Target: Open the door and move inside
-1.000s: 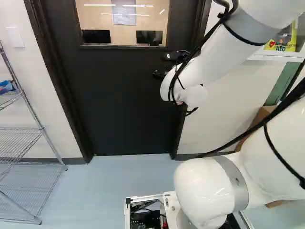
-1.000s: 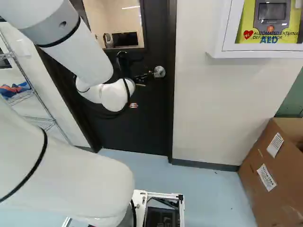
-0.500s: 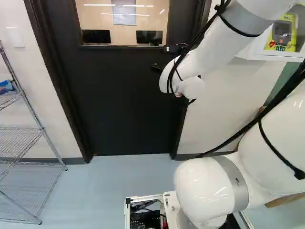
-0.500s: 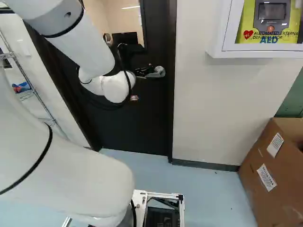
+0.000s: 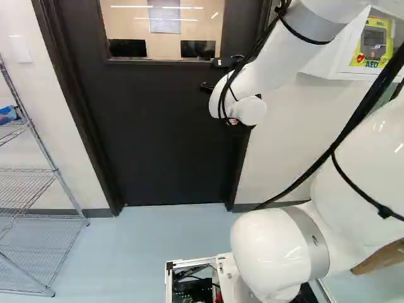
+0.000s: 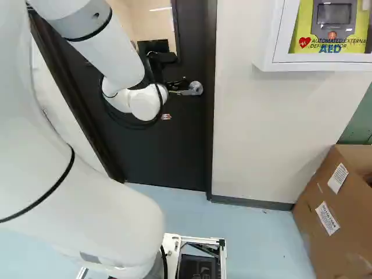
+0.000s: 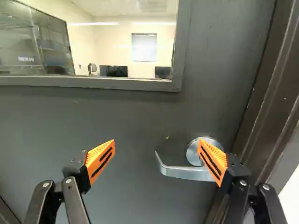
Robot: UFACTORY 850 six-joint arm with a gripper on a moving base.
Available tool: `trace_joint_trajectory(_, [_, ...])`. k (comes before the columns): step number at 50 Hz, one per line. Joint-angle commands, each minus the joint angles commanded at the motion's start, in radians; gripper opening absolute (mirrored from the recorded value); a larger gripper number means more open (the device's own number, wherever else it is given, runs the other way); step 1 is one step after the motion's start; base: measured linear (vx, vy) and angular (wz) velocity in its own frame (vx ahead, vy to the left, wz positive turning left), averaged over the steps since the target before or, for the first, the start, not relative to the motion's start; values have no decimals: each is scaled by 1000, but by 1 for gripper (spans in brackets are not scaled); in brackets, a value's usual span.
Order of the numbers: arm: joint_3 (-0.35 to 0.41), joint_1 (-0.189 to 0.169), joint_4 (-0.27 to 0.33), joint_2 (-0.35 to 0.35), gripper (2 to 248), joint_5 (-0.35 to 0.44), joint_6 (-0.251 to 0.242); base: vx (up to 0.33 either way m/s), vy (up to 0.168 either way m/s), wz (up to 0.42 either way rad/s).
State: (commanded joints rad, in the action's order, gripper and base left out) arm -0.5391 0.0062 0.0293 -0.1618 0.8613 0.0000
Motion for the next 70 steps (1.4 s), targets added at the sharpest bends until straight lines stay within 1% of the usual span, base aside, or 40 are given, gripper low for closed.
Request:
trace_joint_trajectory(21, [-52, 10, 0, 56, 247, -49, 0, 0, 0, 0])
trace_joint_trajectory(36, [-77, 23, 0, 82, 247, -93, 0, 0, 0, 0])
trace_joint_trajectory(48, [-78, 27, 0, 94, 247, -120, 0, 0, 0, 0])
trace_joint_trajectory(70, [-66, 27, 0, 131, 247, -122, 0, 0, 0, 0])
